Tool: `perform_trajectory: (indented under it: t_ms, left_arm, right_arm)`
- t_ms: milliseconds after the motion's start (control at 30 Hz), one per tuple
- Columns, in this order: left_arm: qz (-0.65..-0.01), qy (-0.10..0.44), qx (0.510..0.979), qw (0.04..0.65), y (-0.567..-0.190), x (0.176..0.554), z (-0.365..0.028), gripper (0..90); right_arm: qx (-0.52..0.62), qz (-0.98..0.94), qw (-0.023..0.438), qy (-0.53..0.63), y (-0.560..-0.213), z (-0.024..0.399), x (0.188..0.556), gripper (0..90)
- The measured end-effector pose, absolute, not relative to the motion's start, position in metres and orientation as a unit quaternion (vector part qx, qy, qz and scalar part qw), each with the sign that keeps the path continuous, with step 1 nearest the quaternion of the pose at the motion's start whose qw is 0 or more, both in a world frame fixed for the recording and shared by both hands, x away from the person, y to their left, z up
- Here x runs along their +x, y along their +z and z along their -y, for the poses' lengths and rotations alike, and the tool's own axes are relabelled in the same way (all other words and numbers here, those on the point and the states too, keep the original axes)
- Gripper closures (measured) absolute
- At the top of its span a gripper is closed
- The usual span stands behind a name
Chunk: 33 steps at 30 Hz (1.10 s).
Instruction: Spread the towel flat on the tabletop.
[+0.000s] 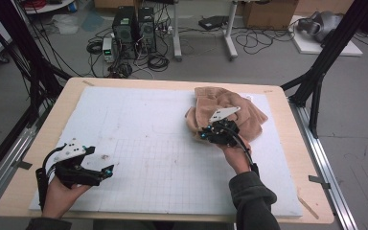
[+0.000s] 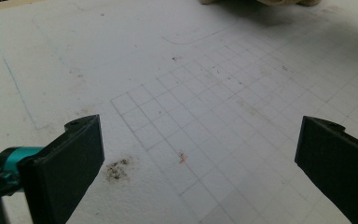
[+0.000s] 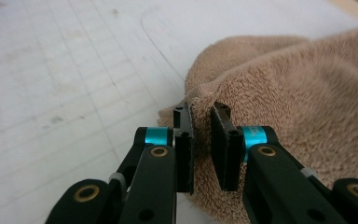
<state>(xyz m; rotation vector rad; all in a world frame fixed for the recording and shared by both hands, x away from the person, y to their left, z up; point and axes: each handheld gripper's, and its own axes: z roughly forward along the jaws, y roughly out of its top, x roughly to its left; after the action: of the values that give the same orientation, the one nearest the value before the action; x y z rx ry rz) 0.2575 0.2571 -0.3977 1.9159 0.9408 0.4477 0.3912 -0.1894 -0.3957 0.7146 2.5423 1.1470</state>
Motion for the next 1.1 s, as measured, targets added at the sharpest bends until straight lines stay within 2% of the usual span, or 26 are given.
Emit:
perform_trajectory:
  t_ms: [300, 500, 867, 1100]
  left_arm:
    - [-0.381, 0.182, 0.779, 0.464, -0.396, 0.256, -0.256, 1.7]
    - [-0.373, 0.178, 0.782, 0.467, -0.394, 0.257, -0.249, 1.7]
    - [-0.368, 0.178, 0.782, 0.470, -0.390, 0.255, -0.245, 1.7]
    - [-0.366, 0.178, 0.782, 0.472, -0.389, 0.253, -0.245, 1.7]
  right_arm:
    - [0.200, -0.871, 0.133, 0.429, -0.360, 0.201, 0.360, 80.5]
    - [0.166, -0.871, 0.133, 0.442, -0.346, 0.195, 0.344, 82.7]
    - [0.060, -0.883, 0.077, 0.460, -0.334, 0.138, 0.314, 84.6]
    - [0.006, -0.872, 0.019, 0.489, -0.329, 0.096, 0.299, 84.6]
